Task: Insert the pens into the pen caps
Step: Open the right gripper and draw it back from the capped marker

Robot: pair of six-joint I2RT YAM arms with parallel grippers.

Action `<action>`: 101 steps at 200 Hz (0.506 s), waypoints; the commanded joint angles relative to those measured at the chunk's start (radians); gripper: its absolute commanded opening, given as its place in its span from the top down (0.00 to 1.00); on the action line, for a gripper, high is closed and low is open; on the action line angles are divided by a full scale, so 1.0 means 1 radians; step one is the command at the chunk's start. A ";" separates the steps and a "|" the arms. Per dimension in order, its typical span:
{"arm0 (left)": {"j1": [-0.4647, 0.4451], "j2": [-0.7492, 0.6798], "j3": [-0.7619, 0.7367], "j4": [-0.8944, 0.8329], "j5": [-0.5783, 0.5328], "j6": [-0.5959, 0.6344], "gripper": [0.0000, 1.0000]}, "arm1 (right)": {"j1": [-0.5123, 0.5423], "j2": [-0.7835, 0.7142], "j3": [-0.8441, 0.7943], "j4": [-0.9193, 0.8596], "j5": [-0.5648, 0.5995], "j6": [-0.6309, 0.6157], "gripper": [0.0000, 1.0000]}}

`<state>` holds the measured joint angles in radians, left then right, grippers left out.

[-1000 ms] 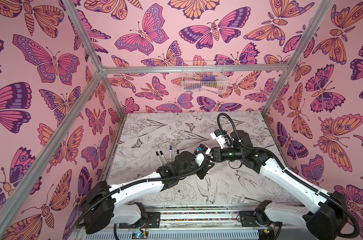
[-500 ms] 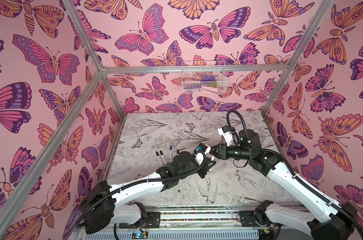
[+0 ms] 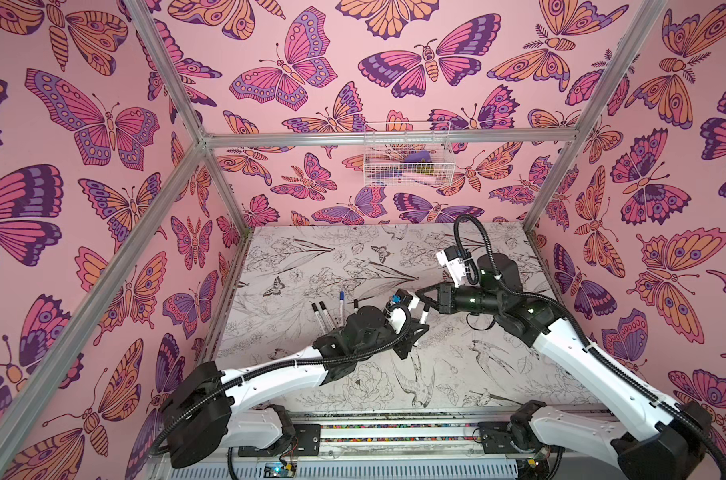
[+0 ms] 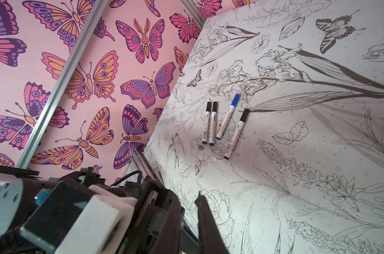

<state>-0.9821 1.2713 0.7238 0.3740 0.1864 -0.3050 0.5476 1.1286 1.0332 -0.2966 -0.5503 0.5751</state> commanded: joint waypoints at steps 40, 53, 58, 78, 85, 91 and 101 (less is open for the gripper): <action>0.002 -0.033 0.089 0.106 -0.098 0.076 1.00 | 0.042 -0.038 -0.143 -0.001 -0.005 0.071 1.00; 0.009 -0.026 0.128 0.129 -0.127 0.124 1.00 | 0.072 -0.042 -0.176 -0.014 0.013 0.069 1.00; 0.013 -0.025 0.143 0.139 -0.141 0.139 1.00 | 0.082 -0.043 -0.187 -0.020 0.022 0.069 1.00; 0.045 -0.018 0.180 0.211 -0.204 0.175 1.00 | 0.097 -0.043 -0.233 -0.025 0.032 0.080 1.00; 0.058 -0.015 0.186 0.240 -0.230 0.175 1.00 | 0.099 -0.040 -0.239 -0.035 0.042 0.079 1.00; 0.071 -0.012 0.193 0.260 -0.245 0.176 1.00 | 0.098 -0.040 -0.238 -0.052 0.051 0.066 1.00; 0.089 -0.009 0.203 0.279 -0.264 0.180 1.00 | 0.099 -0.039 -0.234 -0.075 0.072 0.048 1.00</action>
<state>-0.9691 1.2861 0.7818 0.2497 0.1127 -0.1665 0.5934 1.0584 0.8726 -0.1070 -0.4278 0.6106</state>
